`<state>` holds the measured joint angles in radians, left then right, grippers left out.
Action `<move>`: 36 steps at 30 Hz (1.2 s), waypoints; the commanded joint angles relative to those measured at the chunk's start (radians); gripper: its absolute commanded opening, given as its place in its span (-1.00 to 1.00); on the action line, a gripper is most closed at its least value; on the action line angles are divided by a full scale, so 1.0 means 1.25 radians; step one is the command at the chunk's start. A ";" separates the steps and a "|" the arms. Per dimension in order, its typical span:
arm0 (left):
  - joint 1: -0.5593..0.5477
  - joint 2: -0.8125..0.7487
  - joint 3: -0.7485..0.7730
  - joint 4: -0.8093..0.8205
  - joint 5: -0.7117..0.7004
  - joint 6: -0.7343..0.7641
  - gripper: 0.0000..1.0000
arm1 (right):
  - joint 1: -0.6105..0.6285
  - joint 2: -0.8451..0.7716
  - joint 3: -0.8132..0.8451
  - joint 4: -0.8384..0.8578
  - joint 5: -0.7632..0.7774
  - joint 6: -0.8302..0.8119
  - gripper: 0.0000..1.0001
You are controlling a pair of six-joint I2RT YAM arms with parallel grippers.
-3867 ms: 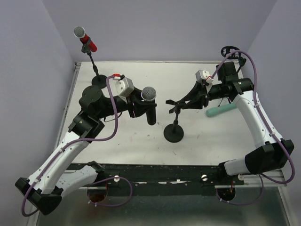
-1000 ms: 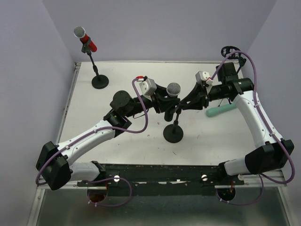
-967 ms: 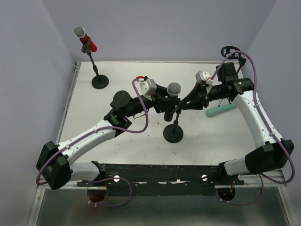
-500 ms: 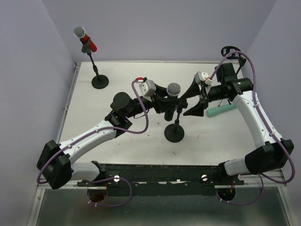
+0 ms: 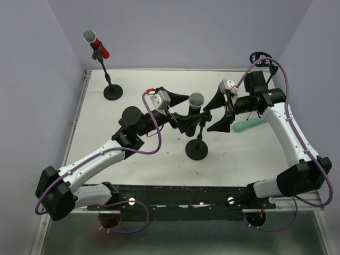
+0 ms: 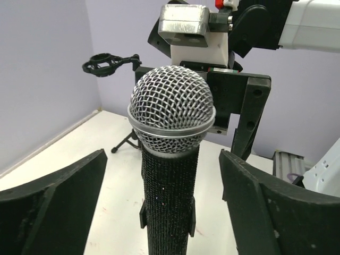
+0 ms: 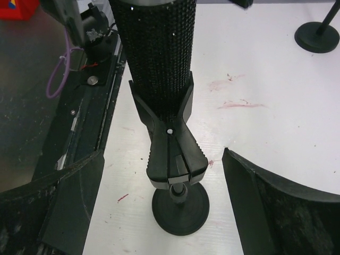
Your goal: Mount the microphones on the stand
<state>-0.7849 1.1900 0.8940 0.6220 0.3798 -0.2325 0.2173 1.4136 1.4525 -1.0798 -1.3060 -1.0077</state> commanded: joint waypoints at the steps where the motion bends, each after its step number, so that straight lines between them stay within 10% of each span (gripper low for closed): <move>1: 0.000 -0.074 -0.021 -0.042 -0.052 0.047 0.97 | 0.002 -0.003 -0.018 0.053 0.016 0.055 0.99; 22: 0.022 -0.510 -0.511 -0.012 -0.109 -0.040 0.97 | -0.089 -0.062 -0.261 0.418 -0.100 0.249 0.99; 36: 0.022 -0.500 -0.567 0.026 -0.111 -0.077 0.97 | -0.047 -0.041 -0.348 0.632 -0.149 0.405 0.86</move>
<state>-0.7612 0.5282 0.2100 0.5938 0.2451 -0.2966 0.1303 1.3510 1.0409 -0.3996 -1.4574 -0.5755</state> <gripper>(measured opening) 0.985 0.941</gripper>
